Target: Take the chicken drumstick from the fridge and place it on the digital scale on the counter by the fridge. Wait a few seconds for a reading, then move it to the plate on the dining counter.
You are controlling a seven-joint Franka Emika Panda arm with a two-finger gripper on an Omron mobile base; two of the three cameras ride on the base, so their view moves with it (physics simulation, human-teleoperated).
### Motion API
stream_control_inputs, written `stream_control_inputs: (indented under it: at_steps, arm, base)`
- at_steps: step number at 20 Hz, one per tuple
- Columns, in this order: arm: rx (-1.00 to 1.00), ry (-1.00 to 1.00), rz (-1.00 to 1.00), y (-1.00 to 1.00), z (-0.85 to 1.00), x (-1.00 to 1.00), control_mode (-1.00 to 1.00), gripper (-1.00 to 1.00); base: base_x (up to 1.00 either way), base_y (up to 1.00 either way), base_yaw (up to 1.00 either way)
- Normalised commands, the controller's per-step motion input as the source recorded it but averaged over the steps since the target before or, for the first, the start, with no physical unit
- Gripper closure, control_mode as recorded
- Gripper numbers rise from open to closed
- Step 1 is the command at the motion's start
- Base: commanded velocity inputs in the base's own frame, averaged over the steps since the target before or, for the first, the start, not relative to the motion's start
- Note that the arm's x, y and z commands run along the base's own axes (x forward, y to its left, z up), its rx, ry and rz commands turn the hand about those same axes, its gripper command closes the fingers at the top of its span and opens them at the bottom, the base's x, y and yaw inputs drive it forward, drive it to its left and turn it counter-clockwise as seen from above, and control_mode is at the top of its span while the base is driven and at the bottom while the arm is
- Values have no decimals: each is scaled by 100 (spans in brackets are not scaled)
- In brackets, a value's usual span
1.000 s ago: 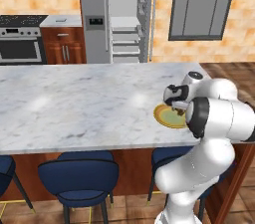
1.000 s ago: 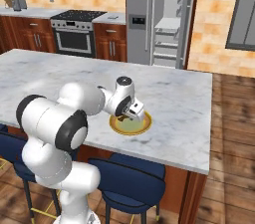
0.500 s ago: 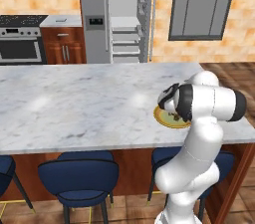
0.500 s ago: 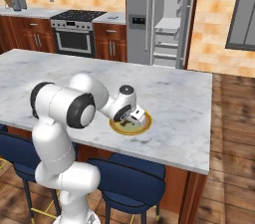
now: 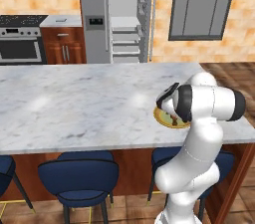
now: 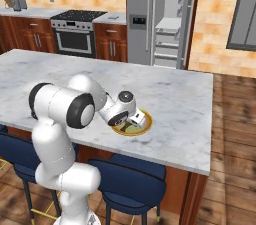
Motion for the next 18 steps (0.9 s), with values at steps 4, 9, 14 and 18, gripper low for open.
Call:
stream_control_inputs:
  at_steps: [4,9,14,18]
  arm:
    - [0,-17,1,0,80,-36,-100,-100]
    - [0,-11,4,0,100,-79,-100,-100]
    - [0,0,4,8,100,-66,-100,-100]
    - [0,0,4,18,100,-28,-100,-100]
  base:
    - [0,0,0]
    - [0,0,0]
    - [0,0,0]
    - [0,0,0]
